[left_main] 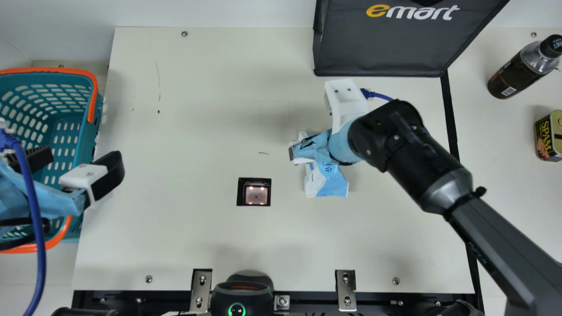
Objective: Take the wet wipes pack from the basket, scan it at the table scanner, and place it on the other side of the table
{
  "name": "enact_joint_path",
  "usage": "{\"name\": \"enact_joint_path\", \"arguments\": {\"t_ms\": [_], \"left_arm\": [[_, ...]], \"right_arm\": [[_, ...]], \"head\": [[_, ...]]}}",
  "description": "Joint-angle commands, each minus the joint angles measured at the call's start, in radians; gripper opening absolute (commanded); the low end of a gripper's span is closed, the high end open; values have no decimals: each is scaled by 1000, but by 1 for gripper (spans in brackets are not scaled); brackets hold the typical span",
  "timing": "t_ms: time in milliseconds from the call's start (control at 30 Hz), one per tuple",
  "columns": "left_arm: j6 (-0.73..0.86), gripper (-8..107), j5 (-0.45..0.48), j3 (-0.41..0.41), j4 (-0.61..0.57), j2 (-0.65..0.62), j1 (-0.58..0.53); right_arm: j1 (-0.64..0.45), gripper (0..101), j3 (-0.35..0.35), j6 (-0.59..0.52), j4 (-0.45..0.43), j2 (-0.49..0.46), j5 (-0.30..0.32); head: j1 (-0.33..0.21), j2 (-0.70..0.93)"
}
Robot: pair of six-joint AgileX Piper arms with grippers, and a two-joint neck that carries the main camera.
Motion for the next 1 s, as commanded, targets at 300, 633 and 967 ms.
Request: {"name": "enact_joint_path", "arguments": {"t_ms": [300,633,967], "left_arm": [[0,90,0,0,0,0,0],[0,90,0,0,0,0,0],[0,90,0,0,0,0,0]], "right_arm": [[73,95,47,207,-109,62,-49],[106,95,72,309,-164,106,-80],[104,95,90,335,-155,126,-111]], "head": [[-27,0],[-27,0],[-27,0]]}}
